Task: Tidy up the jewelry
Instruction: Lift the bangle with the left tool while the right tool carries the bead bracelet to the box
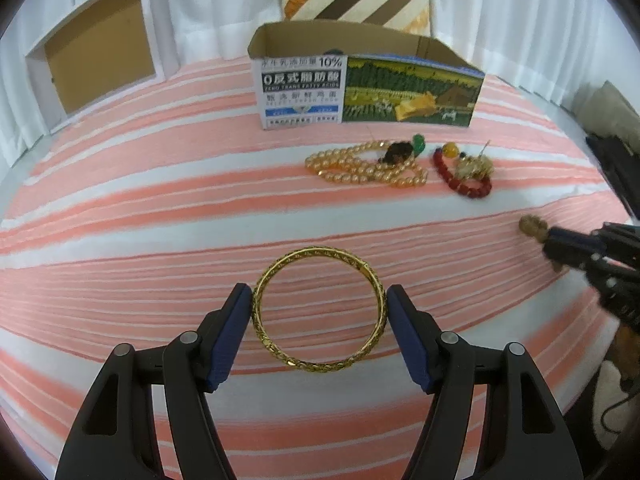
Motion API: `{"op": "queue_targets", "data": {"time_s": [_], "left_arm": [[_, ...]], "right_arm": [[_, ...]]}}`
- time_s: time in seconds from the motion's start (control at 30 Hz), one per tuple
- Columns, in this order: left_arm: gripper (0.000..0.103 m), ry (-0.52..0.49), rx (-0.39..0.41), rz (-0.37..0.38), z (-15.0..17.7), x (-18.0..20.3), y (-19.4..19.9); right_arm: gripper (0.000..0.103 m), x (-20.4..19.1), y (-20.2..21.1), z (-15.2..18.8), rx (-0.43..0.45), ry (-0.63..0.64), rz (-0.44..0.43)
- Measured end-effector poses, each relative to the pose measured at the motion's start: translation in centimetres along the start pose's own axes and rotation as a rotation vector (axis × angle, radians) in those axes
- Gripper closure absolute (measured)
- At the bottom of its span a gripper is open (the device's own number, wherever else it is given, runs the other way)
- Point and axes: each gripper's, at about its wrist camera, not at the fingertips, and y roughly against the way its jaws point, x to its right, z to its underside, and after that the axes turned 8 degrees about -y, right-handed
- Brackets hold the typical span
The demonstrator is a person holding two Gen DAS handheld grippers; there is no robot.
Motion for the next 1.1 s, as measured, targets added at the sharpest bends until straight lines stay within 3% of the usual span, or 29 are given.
{"op": "queue_targets", "data": {"time_s": [0.27,0.5,1.1], "left_arm": [[0.033,0.017,0.028,0.036,-2.4,0.4,2.9],[0.033,0.035,0.060,0.087,-5.6,0.8,5.5],[0.033,0.034,0.120,0.135,-17.3,-3.0,6.7]], "right_arm": [[0.091,2.0,5.9,-3.1,0.096,-0.157,-0.076],[0.091,1.1,8.7,-6.0,0.175,-0.165,-0.121],[0.091,1.8,9.3,-16.5,0.289,-0.146,-0.151]]}}
